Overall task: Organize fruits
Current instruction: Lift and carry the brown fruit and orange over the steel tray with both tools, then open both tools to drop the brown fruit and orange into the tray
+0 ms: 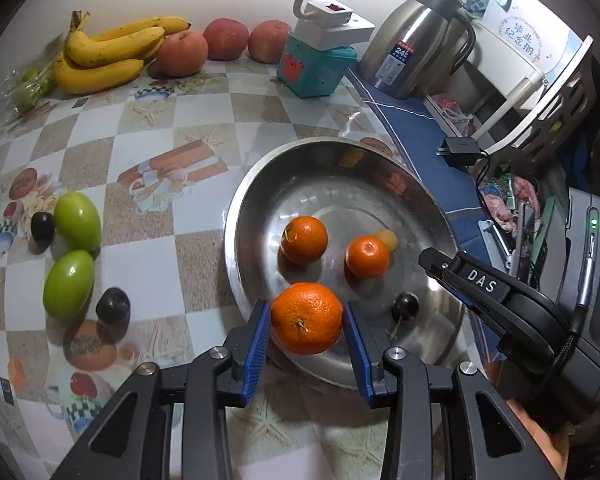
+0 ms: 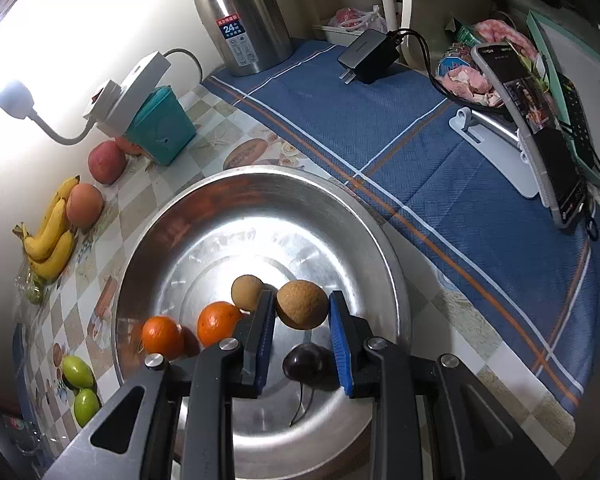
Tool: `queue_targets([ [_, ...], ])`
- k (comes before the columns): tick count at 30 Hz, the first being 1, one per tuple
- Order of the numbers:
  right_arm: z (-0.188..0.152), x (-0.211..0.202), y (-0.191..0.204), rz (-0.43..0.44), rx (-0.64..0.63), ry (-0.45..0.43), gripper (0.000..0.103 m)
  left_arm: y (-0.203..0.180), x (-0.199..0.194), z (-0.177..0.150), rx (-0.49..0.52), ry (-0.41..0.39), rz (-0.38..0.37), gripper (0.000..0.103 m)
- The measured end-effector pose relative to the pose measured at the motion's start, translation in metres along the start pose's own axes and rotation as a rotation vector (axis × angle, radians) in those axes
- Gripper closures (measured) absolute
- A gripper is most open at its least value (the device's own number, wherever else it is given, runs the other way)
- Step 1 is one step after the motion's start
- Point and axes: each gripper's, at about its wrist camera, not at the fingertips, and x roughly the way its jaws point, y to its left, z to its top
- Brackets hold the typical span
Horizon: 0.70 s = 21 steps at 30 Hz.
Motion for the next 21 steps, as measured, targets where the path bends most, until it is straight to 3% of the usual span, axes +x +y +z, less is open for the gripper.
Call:
queue_targets([
  [13,-0.003,0.02,-0.003,-0.012,0.001,0.039,0.075,0.001,0.016,-0.001,0.006,0.028,-0.01,0.063],
  [21,-0.003,0.024,-0.003,-0.022,0.003,0.049,0.075,-0.002,0.016,0.001,0.014,0.025,-0.014,0.058],
])
